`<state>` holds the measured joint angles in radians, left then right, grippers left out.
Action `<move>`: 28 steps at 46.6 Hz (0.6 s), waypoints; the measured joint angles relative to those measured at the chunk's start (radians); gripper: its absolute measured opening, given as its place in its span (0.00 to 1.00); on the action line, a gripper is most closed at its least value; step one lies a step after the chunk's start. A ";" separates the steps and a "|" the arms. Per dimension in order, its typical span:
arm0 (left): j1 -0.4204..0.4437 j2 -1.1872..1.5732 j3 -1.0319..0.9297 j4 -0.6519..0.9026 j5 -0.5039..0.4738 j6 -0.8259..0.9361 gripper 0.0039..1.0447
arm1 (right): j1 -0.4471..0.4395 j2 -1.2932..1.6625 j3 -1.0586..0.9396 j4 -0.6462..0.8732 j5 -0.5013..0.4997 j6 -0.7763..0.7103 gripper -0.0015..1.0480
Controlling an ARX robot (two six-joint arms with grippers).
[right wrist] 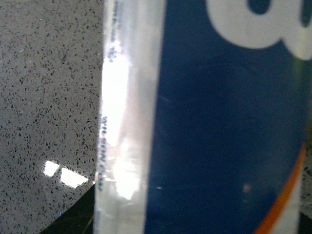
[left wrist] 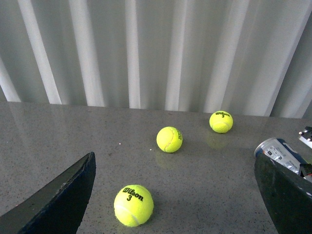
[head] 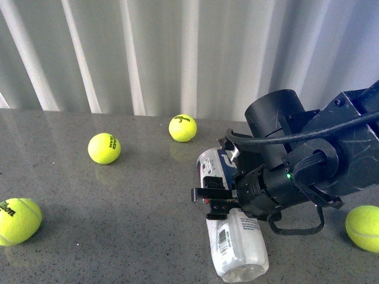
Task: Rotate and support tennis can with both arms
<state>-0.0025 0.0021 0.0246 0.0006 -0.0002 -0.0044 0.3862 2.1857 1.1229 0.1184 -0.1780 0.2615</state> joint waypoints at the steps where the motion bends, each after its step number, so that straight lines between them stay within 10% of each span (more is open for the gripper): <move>1: 0.000 0.000 0.000 0.000 0.000 0.000 0.94 | 0.002 -0.013 -0.021 0.036 0.009 -0.026 0.48; 12: 0.000 0.000 0.000 0.000 0.000 0.000 0.94 | -0.024 -0.168 -0.182 0.197 -0.047 -0.626 0.30; 28: 0.000 0.000 0.000 0.000 0.000 0.000 0.94 | -0.135 -0.221 -0.097 -0.045 -0.085 -1.730 0.28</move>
<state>-0.0025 0.0021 0.0246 0.0006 -0.0002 -0.0044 0.2512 1.9644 1.0264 0.0734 -0.2634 -1.4681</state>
